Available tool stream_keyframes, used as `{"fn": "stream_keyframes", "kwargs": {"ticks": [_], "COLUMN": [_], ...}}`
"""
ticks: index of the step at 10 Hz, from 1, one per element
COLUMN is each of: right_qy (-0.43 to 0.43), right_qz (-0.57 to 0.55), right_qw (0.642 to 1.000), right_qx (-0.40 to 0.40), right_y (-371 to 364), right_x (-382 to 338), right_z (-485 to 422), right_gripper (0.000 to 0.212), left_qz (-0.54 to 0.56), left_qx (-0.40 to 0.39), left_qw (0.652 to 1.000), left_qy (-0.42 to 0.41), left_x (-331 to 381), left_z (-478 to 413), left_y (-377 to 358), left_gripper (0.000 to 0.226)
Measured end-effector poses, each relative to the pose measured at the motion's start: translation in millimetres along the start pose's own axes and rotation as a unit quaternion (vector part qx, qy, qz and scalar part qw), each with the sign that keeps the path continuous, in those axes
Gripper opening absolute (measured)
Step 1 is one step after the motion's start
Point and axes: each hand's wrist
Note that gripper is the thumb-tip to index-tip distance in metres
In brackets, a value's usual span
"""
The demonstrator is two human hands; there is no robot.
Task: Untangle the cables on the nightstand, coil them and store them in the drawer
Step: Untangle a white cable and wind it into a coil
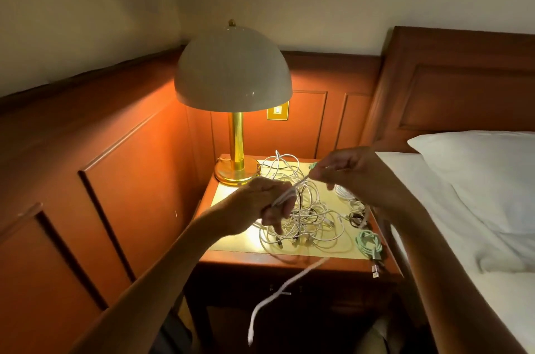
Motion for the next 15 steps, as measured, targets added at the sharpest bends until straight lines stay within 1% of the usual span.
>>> {"fn": "stream_keyframes", "kwargs": {"ticks": [1, 2, 3, 4, 5, 6, 7, 8, 9, 10, 11, 12, 13, 14, 15], "right_qy": [-0.023, -0.055, -0.069, -0.038, 0.021, 0.053, 0.051, 0.029, 0.021, 0.029, 0.027, 0.081, 0.09, 0.126, 0.099], "right_qz": [-0.107, -0.165, -0.163, -0.058, 0.126, 0.195, 0.097, -0.025, -0.081, -0.015, 0.066, 0.207, 0.264, 0.244, 0.044], "right_qw": [0.993, 0.985, 0.984, 0.997, 0.992, 0.979, 0.994, 0.999, 0.996, 0.999, 0.996, 0.975, 0.96, 0.961, 0.994], "right_qx": [0.031, 0.021, 0.0, -0.014, 0.003, 0.032, 0.027, 0.02, 0.011, -0.024, -0.048, -0.023, 0.008, -0.019, -0.025], "right_y": [-24.9, -51.2, -76.2, -92.3, -80.3, -49.5, -32.7, -37.2, -51.3, -63.0, -63.5, -55.1, -30.0, -10.8, -17.0], "right_x": [17.4, 30.9, 33.8, 30.4, 19.9, 4.9, -10.3, -18.8, -20.0, -14.3, -7.5, -8.7, -7.6, -3.8, -2.0], "right_z": [3.5, 13.5, 28.3, 36.8, 31.9, 19.1, 9.8, 7.5, 15.3, 23.7, 25.6, 22.2, 3.0, -17.2, -21.9], "right_gripper": [0.017, 0.024, 0.023, 0.018, 0.018, 0.013, 0.011, 0.029, 0.027, 0.023, 0.021, 0.022, 0.015, 0.018, 0.021], "left_qz": [0.23, 0.468, 0.625, 0.347, -0.324, -0.416, -0.082, 0.187, 0.45, 0.498, 0.218, -0.314, -0.465, -0.259, 0.161], "left_qx": [-0.006, -0.012, 0.159, 0.373, 0.39, 0.186, 0.072, -0.058, 0.021, 0.252, 0.415, 0.377, 0.244, 0.132, 0.076], "left_qw": [0.973, 0.883, 0.764, 0.853, 0.834, 0.866, 0.991, 0.976, 0.88, 0.814, 0.863, 0.843, 0.818, 0.954, 0.984], "left_qy": [0.015, 0.034, -0.024, -0.116, -0.217, -0.205, -0.073, -0.095, -0.152, -0.162, -0.188, -0.221, -0.236, -0.077, 0.01], "left_x": [0.8, 5.4, 7.3, -5.3, -29.8, -37.5, -26.2, -2.8, 27.4, 38.7, 34.5, 2.0, -22.5, -26.5, -7.3], "left_z": [2.4, 3.0, -9.4, -21.4, -16.0, 0.0, 15.1, 24.1, 19.9, -0.3, -18.5, -20.8, -14.4, -7.1, 2.1], "left_y": [6.3, 10.4, 1.8, 2.6, 23.1, 32.7, 24.9, 18.5, 5.1, -0.8, 9.3, 16.4, 15.5, 21.0, 14.0], "left_gripper": [0.037, 0.026, 0.026, 0.026, 0.024, 0.022, 0.033, 0.036, 0.042, 0.036, 0.028, 0.034, 0.024, 0.034, 0.029]}}
Point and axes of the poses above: each hand's wrist, its own z-axis away from the middle knuckle, its own y-axis out of the back of the hand, x = y × z, and after that the axes turned 4 degrees about x, right-handed
